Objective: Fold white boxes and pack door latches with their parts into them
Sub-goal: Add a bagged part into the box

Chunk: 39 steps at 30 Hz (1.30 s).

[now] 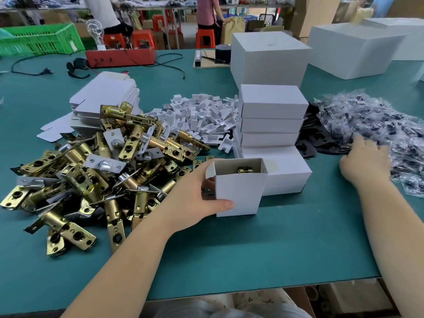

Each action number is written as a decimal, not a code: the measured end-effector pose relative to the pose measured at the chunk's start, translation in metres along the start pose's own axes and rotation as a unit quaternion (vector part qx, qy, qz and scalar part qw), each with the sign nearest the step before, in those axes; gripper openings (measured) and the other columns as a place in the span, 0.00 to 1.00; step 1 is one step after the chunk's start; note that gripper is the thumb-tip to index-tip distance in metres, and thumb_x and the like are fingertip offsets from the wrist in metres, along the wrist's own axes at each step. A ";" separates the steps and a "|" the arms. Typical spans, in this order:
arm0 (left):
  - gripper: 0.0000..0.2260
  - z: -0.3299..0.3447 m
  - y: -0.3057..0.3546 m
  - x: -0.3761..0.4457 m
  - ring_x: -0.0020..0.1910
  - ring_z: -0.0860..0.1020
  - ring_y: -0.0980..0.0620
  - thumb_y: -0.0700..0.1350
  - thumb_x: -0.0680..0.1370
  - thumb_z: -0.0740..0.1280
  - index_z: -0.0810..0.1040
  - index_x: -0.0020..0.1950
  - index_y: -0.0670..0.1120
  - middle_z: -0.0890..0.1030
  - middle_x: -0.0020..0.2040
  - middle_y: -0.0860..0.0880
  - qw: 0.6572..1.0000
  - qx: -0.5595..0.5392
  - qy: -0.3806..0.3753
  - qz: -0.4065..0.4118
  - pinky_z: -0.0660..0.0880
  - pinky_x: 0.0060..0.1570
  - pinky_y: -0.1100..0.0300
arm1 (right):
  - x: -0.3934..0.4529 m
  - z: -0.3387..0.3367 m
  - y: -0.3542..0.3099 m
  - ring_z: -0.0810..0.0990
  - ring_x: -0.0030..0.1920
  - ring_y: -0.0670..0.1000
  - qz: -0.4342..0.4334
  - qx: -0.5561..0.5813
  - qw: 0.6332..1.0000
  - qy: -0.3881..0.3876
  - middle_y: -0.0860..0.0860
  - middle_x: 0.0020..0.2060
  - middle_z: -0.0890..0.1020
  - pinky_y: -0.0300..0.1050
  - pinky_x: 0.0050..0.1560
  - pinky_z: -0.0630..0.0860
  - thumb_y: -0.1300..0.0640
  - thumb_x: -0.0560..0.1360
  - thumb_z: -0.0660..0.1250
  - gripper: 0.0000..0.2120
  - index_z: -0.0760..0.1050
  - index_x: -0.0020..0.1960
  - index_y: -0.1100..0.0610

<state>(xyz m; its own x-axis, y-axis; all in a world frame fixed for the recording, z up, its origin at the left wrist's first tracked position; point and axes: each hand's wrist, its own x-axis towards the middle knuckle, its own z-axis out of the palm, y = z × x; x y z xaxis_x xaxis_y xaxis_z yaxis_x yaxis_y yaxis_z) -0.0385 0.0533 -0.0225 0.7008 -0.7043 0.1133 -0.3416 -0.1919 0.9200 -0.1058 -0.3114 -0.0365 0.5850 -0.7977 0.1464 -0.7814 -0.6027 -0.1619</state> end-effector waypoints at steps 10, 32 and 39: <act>0.34 0.002 0.003 -0.002 0.54 0.78 0.66 0.37 0.70 0.77 0.71 0.54 0.77 0.81 0.53 0.66 1.000 -0.004 0.001 0.020 0.73 0.46 0.76 | 0.004 0.008 0.012 0.64 0.66 0.65 0.015 0.098 0.992 0.074 0.64 0.62 0.72 0.54 0.63 0.62 0.46 0.77 0.65 0.19 0.77 0.62 0.57; 0.33 0.002 0.004 -0.003 0.49 0.80 0.67 0.40 0.69 0.78 0.70 0.53 0.77 0.81 0.49 0.67 0.999 0.014 0.003 0.030 0.73 0.42 0.77 | -0.168 -0.088 -0.115 0.81 0.38 0.44 -0.398 0.476 0.780 -0.085 0.41 0.36 0.83 0.38 0.39 0.75 0.53 0.73 0.68 0.09 0.74 0.48 0.40; 0.31 0.001 0.003 -0.001 0.49 0.80 0.65 0.43 0.68 0.77 0.69 0.54 0.77 0.81 0.50 0.67 0.999 0.022 0.002 0.026 0.74 0.43 0.75 | -0.159 -0.093 -0.120 0.75 0.43 0.40 -0.377 0.425 0.823 -0.016 0.39 0.36 0.77 0.31 0.46 0.70 0.57 0.69 0.75 0.12 0.78 0.41 0.39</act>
<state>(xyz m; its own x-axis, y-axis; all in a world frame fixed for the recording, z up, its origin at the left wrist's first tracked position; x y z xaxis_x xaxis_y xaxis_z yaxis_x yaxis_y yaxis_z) -0.0412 0.0524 -0.0204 0.6836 -0.7115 0.1626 -0.4053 -0.1848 0.8953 -0.1256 -0.1109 0.0508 0.8499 -0.1821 0.4946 0.2332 -0.7116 -0.6627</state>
